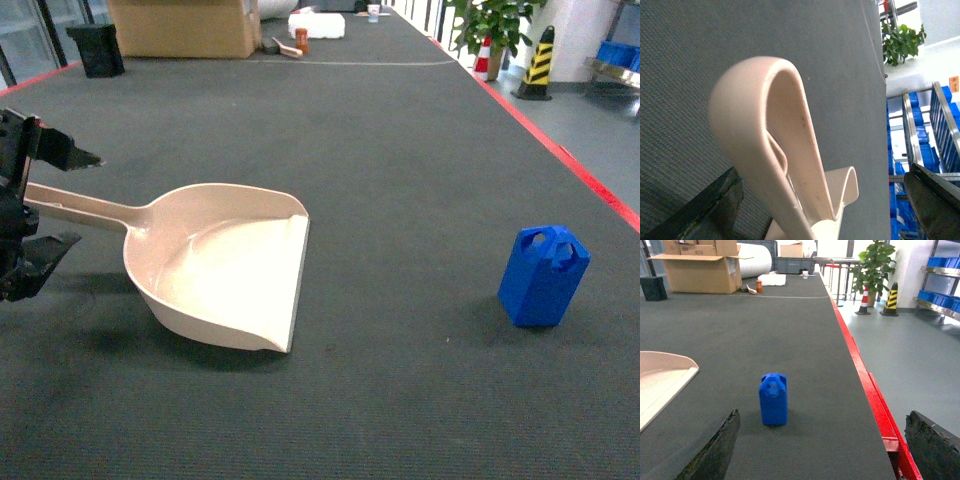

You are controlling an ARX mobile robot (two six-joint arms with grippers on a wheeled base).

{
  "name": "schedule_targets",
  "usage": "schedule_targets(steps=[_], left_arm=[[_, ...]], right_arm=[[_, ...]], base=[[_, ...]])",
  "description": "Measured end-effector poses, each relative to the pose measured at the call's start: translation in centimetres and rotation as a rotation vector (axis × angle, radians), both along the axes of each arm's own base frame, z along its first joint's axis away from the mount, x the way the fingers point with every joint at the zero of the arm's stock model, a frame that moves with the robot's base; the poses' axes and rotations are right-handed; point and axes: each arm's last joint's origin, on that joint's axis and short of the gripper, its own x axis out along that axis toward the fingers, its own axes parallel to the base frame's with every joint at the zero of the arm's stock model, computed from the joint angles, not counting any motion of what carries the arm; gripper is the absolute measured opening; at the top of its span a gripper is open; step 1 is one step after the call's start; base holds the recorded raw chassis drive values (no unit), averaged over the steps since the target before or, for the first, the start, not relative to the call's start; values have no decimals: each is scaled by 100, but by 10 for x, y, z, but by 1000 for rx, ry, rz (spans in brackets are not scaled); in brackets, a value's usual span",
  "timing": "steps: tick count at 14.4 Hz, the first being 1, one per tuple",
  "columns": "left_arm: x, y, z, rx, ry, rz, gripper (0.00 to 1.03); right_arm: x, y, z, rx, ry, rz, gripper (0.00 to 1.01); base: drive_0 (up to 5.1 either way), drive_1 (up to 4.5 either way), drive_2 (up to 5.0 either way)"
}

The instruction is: Place part in tray to right shelf

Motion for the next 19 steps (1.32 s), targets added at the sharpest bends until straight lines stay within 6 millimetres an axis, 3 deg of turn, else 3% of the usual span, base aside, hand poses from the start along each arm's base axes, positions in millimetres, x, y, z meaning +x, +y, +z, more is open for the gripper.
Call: schedule_targets(steps=[3,6,10,12,14,17,19], left_arm=[[23,-4,-8,-17,14,8,98],[35,-2,-23,-68,-27,11,65],[38,-5,-18,-148,-95,27,19],[29,-10,-12,-191,-114,28,14],[21,-23,15,-223,-213,-25,14],[11,-60,76,-253,-418,-161,14],[4,-92,85,-310,-452,-262,14]], right_arm=[[0,0,0,0,0,0,98],[0,0,0,0,0,0,98],[0,0,0,0,0,0,98],[0,0,0,0,0,0,98],[0,0,0,0,0,0,98],[0,0,0,0,0,0,98],[0,0,0,0,0,0,98]], base=[[0,0,0],[0,0,0],[0,0,0],[0,0,0],[0,0,0],[0,0,0],[0,0,0]])
